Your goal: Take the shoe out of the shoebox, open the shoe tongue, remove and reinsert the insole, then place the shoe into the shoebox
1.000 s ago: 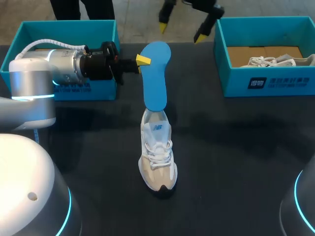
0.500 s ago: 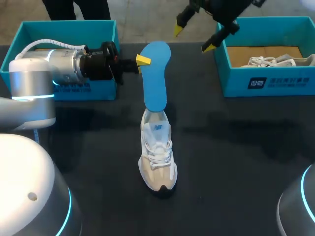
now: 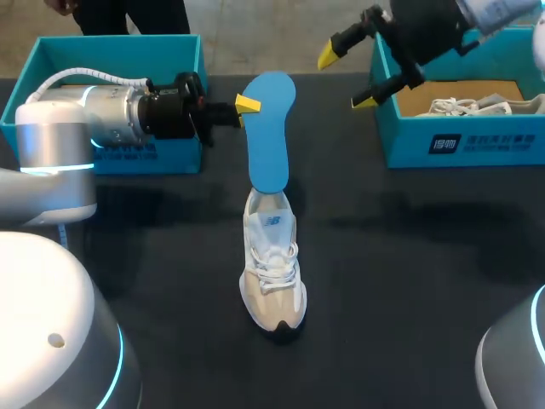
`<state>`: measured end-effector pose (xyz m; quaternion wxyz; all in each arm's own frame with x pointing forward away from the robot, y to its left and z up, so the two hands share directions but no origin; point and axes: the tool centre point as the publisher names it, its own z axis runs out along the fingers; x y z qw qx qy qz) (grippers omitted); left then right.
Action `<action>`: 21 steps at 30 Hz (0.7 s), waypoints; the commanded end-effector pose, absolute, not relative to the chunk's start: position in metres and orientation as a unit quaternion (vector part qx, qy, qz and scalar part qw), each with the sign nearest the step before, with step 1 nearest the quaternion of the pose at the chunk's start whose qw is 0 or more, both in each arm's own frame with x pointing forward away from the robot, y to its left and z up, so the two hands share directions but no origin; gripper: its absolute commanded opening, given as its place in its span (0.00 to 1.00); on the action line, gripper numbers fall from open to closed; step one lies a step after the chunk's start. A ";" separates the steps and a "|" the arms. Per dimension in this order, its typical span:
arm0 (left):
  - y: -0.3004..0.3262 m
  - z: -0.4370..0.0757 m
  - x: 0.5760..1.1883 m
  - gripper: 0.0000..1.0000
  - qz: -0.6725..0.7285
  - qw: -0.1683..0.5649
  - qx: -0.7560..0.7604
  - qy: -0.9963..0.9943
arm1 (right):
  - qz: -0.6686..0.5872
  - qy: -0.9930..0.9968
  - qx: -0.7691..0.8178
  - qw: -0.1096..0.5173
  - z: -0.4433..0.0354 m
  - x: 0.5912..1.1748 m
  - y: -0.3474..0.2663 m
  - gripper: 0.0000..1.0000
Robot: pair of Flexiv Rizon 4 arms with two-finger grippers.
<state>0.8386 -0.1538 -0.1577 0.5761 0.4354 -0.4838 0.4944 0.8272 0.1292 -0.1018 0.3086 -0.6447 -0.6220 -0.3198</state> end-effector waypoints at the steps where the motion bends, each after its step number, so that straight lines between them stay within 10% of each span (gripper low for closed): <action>1: -0.153 -0.157 0.838 0.00 0.494 0.575 0.436 -0.484 | -0.382 -0.584 -0.615 0.366 -0.111 0.825 0.129 1.00; 12: -0.153 -0.157 0.838 0.00 0.494 0.575 0.436 -0.484 | -0.404 -0.575 -0.609 0.368 -0.123 0.821 0.129 1.00; 21: -0.152 -0.161 0.835 0.00 0.636 0.263 0.160 -0.707 | -0.407 -0.572 -0.610 0.367 -0.124 0.820 0.129 1.00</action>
